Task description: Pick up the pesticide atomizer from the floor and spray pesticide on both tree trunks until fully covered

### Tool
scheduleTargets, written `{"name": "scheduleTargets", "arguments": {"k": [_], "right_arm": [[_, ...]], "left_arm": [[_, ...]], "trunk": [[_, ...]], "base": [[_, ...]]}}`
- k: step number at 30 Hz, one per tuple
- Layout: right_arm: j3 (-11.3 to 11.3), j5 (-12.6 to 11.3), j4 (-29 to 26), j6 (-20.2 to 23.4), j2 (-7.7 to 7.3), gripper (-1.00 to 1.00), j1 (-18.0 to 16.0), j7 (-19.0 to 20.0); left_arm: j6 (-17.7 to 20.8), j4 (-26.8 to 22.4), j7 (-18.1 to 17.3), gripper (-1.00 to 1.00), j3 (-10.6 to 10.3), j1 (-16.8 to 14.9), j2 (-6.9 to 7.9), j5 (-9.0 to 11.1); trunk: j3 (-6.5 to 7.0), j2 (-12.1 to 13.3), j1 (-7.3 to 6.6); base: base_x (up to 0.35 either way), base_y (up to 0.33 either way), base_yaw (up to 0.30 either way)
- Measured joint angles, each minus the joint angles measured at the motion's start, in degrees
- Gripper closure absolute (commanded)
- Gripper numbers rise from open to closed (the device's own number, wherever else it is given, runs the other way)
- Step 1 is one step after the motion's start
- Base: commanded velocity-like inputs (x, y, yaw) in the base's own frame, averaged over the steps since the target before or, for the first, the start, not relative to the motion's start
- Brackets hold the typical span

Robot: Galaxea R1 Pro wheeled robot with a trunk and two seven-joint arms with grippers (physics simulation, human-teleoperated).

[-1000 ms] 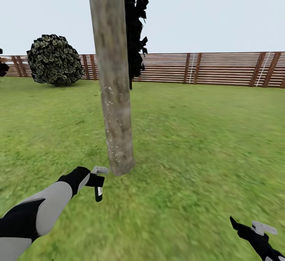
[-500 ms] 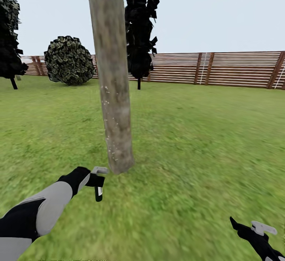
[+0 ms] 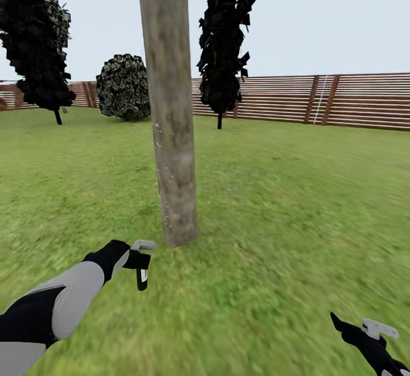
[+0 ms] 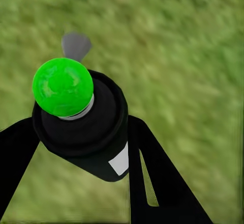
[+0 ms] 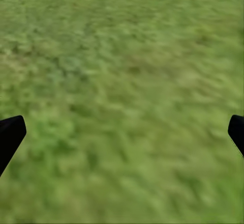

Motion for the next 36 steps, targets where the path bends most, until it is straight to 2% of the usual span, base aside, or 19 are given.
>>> {"name": "scheduleTargets", "arguments": {"k": [6, 14, 21, 28, 36], "right_arm": [[0.1, 0.0, 0.0, 0.0, 0.01, -1.0, 0.0, 0.0], [0.0, 0.0, 0.0, 0.0, 0.01, -1.0, 0.0, 0.0], [0.0, 0.0, 0.0, 0.0, 0.02, -1.0, 0.0, 0.0], [0.0, 0.0, 0.0, 0.0, -0.01, -1.0, 0.0, 0.0], [0.0, 0.0, 0.0, 0.0, 0.02, -1.0, 0.0, 0.0]], "left_arm": [[0.0, 0.0, 0.0, 1.0, 0.0, 0.0, 0.0, 0.0], [0.0, 0.0, 0.0, 1.0, 0.0, 0.0, -0.01, 0.0], [0.0, 0.0, 0.0, 1.0, 0.0, 0.0, 0.0, 0.0], [0.0, 0.0, 0.0, 1.0, 0.0, 0.0, -0.01, 0.0], [0.0, 0.0, 0.0, 1.0, 0.0, 0.0, -0.01, 0.0]], "trunk": [[0.0, 0.0, -0.01], [0.0, 0.0, -0.01], [0.0, 0.0, -0.01], [0.0, 0.0, 0.0], [0.0, 0.0, 0.0]], "base": [[0.059, -0.329, 0.263], [0.131, -0.326, 0.062], [0.137, -0.324, 0.232], [0.025, -0.12, 0.245], [0.0, -0.286, 0.043]]}}
